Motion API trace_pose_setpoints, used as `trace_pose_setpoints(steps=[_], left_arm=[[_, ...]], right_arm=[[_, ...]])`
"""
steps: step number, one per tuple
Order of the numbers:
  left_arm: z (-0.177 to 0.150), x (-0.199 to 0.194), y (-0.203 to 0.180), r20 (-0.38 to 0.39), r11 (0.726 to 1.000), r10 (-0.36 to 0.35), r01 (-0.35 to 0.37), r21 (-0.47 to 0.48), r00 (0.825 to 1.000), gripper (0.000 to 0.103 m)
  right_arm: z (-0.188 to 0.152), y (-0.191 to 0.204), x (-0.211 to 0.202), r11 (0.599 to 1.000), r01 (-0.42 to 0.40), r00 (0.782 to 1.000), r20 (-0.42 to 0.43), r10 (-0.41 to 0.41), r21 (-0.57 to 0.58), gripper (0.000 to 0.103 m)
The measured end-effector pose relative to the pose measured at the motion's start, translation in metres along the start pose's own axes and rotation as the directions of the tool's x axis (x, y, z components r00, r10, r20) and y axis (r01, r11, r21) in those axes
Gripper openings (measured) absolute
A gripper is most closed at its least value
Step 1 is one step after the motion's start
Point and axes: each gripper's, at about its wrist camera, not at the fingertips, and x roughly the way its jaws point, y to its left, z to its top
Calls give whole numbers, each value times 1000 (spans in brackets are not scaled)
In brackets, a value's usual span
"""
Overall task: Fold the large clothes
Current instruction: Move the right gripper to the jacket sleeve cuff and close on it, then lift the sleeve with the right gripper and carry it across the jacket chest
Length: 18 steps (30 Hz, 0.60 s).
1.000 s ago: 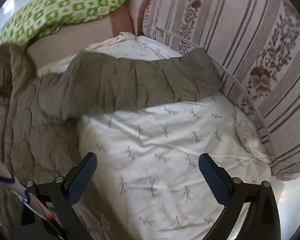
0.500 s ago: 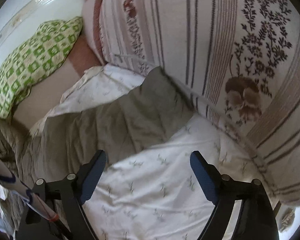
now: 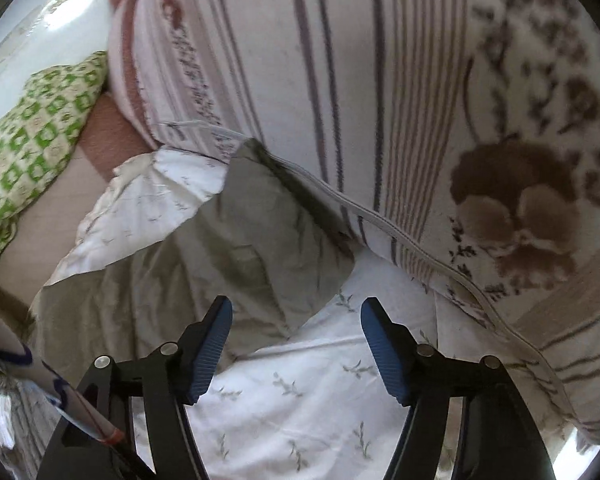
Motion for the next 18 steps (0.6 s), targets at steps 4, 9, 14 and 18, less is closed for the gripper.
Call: trace_pose_setpoints(steps=[4, 9, 14, 18], left_arm=[[12, 22, 10, -55, 998, -50, 47, -48, 997, 103], [14, 39, 23, -92, 995, -26, 16, -99, 995, 103], [15, 39, 20, -83, 997, -15, 9, -83, 996, 103], [15, 37, 17, -78, 998, -16, 11, -70, 997, 103]], right_arm=[[3, 2, 23, 999, 33, 999, -10, -33, -1, 72], [8, -1, 43, 999, 35, 999, 1, -36, 33, 44], [9, -2, 29, 999, -11, 998, 63, 9, 37, 22], [11, 13, -7, 1000, -15, 988, 151, 18, -18, 20]])
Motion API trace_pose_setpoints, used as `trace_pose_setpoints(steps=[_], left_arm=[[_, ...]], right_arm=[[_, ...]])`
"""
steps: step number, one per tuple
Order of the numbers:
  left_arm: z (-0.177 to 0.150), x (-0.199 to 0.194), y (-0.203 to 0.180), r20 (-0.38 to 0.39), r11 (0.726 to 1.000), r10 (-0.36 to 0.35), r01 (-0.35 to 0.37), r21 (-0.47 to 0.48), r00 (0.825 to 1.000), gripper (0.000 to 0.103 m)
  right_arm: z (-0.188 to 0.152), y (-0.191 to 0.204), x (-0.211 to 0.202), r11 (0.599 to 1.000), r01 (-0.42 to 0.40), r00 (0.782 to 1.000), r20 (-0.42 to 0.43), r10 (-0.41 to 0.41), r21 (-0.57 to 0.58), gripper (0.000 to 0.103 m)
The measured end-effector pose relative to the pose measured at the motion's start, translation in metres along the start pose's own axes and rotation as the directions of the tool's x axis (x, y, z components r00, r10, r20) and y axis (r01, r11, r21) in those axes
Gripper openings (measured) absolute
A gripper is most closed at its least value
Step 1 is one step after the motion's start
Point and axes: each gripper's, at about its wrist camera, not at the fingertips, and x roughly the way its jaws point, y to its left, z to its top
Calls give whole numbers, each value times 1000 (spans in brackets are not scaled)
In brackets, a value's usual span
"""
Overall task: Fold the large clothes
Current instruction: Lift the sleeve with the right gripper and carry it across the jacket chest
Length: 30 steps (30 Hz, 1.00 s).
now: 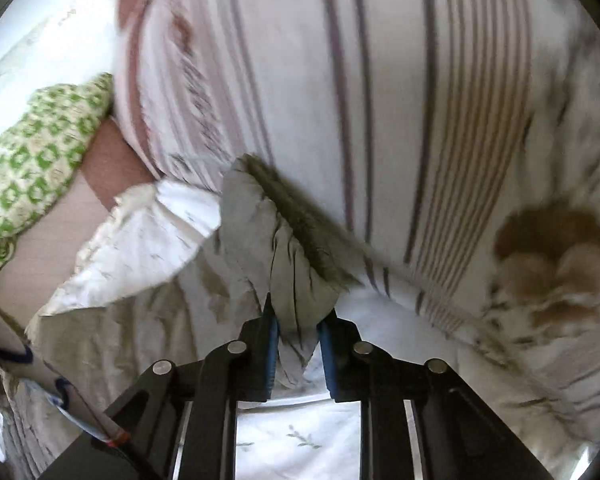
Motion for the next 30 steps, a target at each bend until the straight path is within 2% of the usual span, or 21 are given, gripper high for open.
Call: trace_pose_setpoints(steps=[10, 17, 25, 30], left_arm=[[0, -18, 7, 35, 1000, -16, 17, -10, 999, 103], [2, -29, 17, 52, 999, -26, 28, -21, 998, 103], [2, -35, 38, 54, 998, -22, 25, -63, 998, 103], [1, -37, 55, 53, 996, -15, 20, -86, 998, 103]], right_arm=[[18, 46, -96, 991, -86, 990, 101, 97, -104, 17], [21, 95, -156, 971, -170, 970, 146, 195, -166, 16], [6, 179, -226, 911, -305, 920, 160, 357, -277, 16], [-17, 239, -258, 849, -401, 879, 117, 462, -345, 16]])
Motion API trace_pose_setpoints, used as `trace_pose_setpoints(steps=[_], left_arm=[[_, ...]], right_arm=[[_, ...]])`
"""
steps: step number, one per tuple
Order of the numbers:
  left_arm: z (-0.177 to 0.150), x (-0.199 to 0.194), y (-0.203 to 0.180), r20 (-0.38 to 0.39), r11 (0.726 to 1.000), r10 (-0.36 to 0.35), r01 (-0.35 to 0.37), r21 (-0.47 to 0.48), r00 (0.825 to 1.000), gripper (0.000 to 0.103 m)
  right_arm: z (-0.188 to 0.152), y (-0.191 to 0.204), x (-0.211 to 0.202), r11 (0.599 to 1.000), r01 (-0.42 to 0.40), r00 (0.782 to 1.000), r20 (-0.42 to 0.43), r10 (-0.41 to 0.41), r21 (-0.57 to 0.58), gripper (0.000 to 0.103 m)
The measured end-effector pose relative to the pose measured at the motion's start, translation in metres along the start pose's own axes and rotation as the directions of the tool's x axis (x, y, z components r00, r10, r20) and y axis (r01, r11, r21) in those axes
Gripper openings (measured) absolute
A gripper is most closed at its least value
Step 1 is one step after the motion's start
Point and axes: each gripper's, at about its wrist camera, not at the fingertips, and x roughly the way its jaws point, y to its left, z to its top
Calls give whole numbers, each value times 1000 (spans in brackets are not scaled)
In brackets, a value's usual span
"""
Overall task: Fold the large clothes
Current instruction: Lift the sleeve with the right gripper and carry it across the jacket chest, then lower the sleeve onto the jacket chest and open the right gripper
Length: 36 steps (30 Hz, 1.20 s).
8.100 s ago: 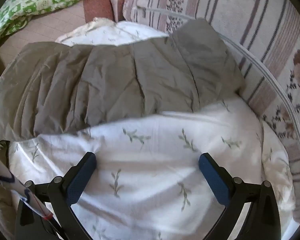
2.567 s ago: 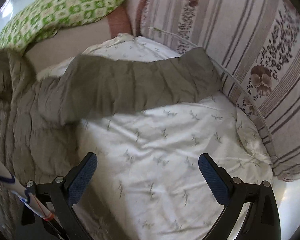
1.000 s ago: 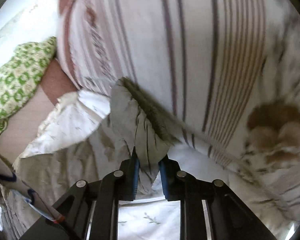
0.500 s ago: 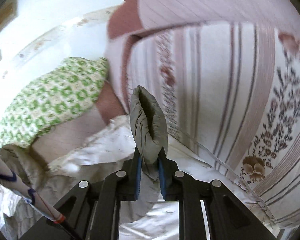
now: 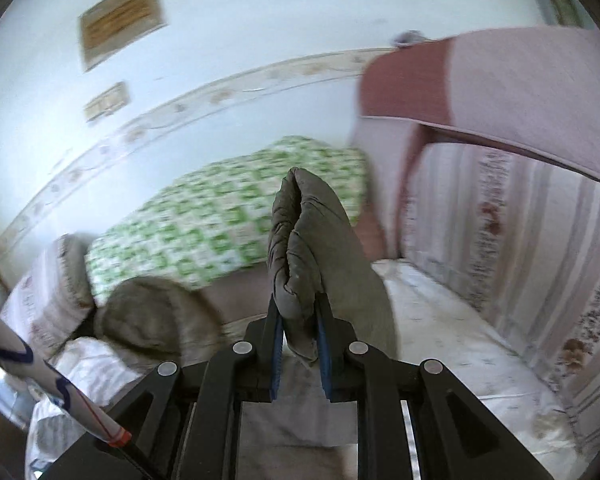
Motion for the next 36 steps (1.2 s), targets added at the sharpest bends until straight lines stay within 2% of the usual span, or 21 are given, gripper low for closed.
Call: trace_pose_setpoints(steps=[5, 8, 16, 22, 30, 33, 35, 36], left_arm=[[2, -4, 16, 8, 1000, 6, -6, -26, 1000, 103], [3, -5, 25, 10, 999, 11, -11, -41, 1000, 103], [4, -4, 41, 7, 997, 22, -21, -78, 1000, 103], [5, -4, 44, 8, 995, 32, -31, -96, 999, 103], [4, -1, 43, 6, 995, 39, -39, -92, 999, 103], [4, 0, 42, 1, 995, 38, -38, -91, 999, 103], [5, 2, 40, -1, 995, 40, -39, -89, 999, 103], [5, 3, 39, 0, 995, 41, -41, -88, 999, 103]], right_arm=[[-16, 59, 2, 993, -113, 993, -36, 112, -45, 16], [-33, 92, 9, 980, -189, 980, -78, 184, -63, 16], [-87, 149, 52, 953, -294, 938, -213, 274, -69, 16], [-135, 171, 92, 926, -377, 873, -327, 363, 23, 16], [-206, 184, 156, 923, -375, 792, -486, 369, 88, 16], [-221, 188, 165, 916, -391, 771, -511, 379, 90, 16], [-232, 195, 171, 906, -412, 743, -541, 394, 94, 17], [-236, 198, 171, 904, -419, 735, -550, 396, 91, 20]])
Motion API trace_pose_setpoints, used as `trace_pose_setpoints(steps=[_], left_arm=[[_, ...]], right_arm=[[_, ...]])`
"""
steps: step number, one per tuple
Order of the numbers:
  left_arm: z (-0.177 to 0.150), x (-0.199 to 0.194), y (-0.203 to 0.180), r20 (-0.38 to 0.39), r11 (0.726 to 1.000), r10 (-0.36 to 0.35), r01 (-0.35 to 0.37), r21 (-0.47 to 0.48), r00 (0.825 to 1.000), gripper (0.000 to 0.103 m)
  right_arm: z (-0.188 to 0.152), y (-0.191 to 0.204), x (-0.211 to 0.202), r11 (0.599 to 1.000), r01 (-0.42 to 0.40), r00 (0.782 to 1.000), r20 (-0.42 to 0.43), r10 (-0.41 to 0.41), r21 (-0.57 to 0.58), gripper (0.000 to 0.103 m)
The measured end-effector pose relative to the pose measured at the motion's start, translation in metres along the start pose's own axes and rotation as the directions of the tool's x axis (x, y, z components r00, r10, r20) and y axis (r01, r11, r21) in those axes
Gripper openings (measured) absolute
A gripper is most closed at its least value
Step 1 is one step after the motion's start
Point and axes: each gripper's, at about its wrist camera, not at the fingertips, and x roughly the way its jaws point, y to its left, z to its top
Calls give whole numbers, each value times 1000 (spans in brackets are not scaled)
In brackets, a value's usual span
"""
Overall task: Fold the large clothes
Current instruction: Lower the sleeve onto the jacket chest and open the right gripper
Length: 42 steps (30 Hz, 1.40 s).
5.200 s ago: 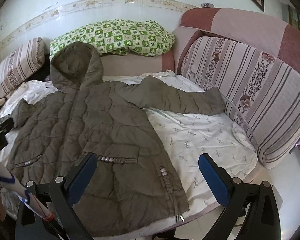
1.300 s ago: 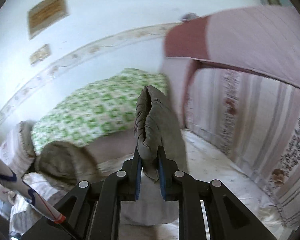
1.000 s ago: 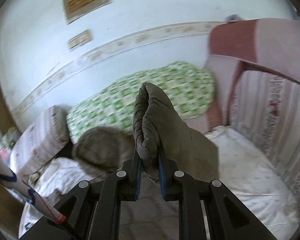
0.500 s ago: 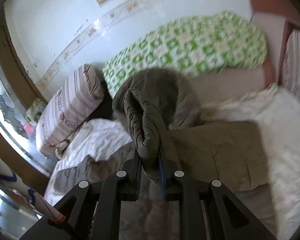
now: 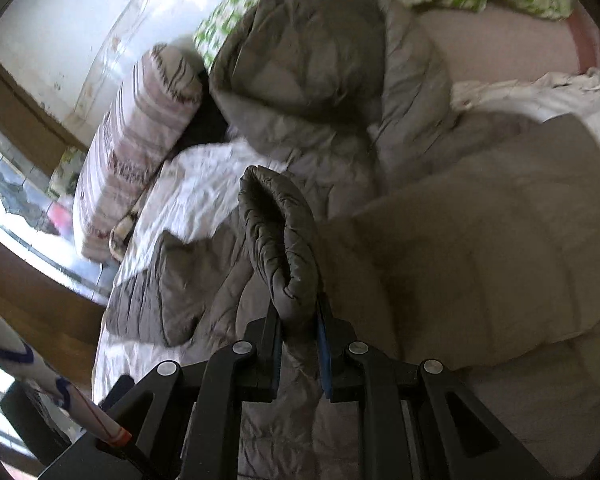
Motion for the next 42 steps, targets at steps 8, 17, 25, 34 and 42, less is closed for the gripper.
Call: trace_pose_setpoints(steps=[8, 17, 25, 34, 42], left_arm=[[0, 3, -8, 14, 1000, 9, -9, 14, 1000, 103], [4, 34, -19, -37, 1000, 9, -8, 28, 999, 103], [-1, 70, -23, -139, 1000, 4, -2, 16, 990, 103], [-3, 69, -22, -151, 1000, -7, 8, 6, 989, 103], [2, 41, -26, -77, 999, -51, 52, 14, 996, 103]], right_arm=[[-4, 5, -11, 995, -81, 997, -5, 80, -58, 66], [30, -96, -56, 912, 409, 899, 162, -407, 25, 66], [23, -168, -21, 846, 529, 845, 48, -532, 68, 66], [20, -138, -24, 835, 551, 832, 92, -548, -10, 70], [-3, -61, -4, 891, 436, 900, 89, -428, -126, 70]])
